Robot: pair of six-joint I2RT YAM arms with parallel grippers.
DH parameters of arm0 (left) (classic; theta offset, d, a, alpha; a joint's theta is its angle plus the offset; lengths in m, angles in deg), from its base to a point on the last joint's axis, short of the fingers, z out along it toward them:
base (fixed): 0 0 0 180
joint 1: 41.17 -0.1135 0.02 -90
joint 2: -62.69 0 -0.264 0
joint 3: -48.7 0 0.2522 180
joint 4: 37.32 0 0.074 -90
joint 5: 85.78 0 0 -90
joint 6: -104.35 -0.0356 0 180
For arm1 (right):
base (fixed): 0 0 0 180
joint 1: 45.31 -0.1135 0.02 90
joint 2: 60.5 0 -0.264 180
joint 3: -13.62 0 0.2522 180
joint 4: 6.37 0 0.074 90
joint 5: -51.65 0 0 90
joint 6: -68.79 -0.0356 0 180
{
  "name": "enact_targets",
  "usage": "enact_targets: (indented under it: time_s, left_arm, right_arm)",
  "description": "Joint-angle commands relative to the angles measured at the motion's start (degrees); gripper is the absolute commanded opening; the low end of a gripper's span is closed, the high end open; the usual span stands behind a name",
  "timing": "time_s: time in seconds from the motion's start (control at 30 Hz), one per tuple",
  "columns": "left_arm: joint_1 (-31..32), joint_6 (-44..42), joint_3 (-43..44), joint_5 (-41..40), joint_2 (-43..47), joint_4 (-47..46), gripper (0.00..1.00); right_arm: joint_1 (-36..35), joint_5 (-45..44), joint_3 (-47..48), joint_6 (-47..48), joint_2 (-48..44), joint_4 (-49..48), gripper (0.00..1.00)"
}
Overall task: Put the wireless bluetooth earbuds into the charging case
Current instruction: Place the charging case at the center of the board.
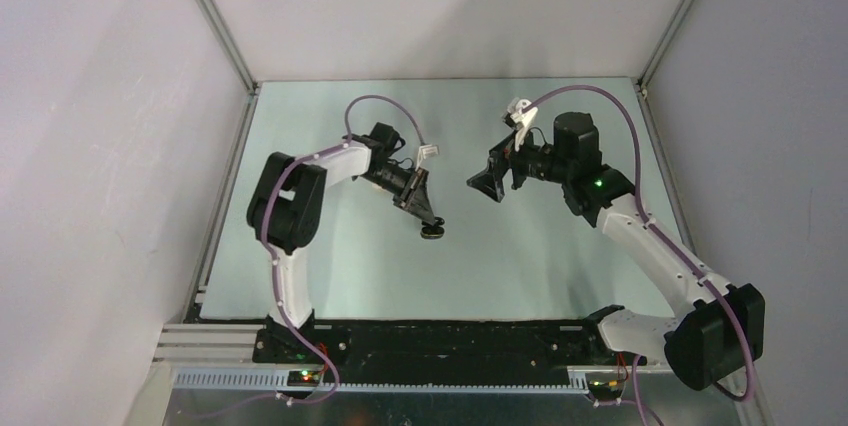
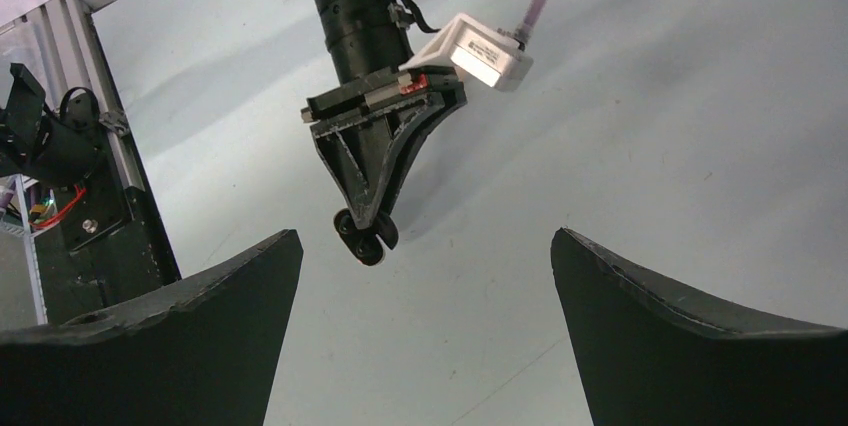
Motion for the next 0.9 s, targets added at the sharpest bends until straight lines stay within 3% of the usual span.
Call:
enact_targets:
  time_s: [0.0, 0.27, 0.5, 0.6, 0.7, 0.8, 0.87]
  left_arm:
    - [1.4, -4.5, 4.6, 0.1, -2.9, -0.6, 0.0]
    - [1.9, -9.3, 7.6, -5.4, -5.6, -0.6, 0.06]
    - [2.2, -9.0, 4.4, -16.9, -2.7, -9.1, 0.25]
    - [2.2, -8.1, 4.8, -18.0, -2.0, -10.3, 0.47]
    - [2.2, -7.4, 5.1, -19.1, 0.9, -10.6, 0.6]
    - [2.2, -7.7, 5.1, -21.9, 6.2, -11.0, 0.95]
    - [1.6, -6.9, 5.2, -23.7, 10.1, -10.9, 0.99]
  right_arm:
    - [0.7, 0.4, 0.0, -1.2, -1.6, 0.8, 0.99]
    - [0.9, 0.2, 0.0, -1.1, -1.0, 0.9, 0.99]
    - [0.9, -1.1, -0.1, -0.4, -0.7, 0.5, 0.99]
    - [0.9, -1.4, 0.0, -0.1, -0.6, 0.6, 0.99]
    - [0.9, -2.0, 0.0, 0.5, -0.7, 0.7, 0.99]
    - [1.0, -3.6, 0.0, 1.2, -0.7, 1.1, 0.99]
    - [1.4, -5.4, 0.0, 1.4, -1.1, 1.7, 0.99]
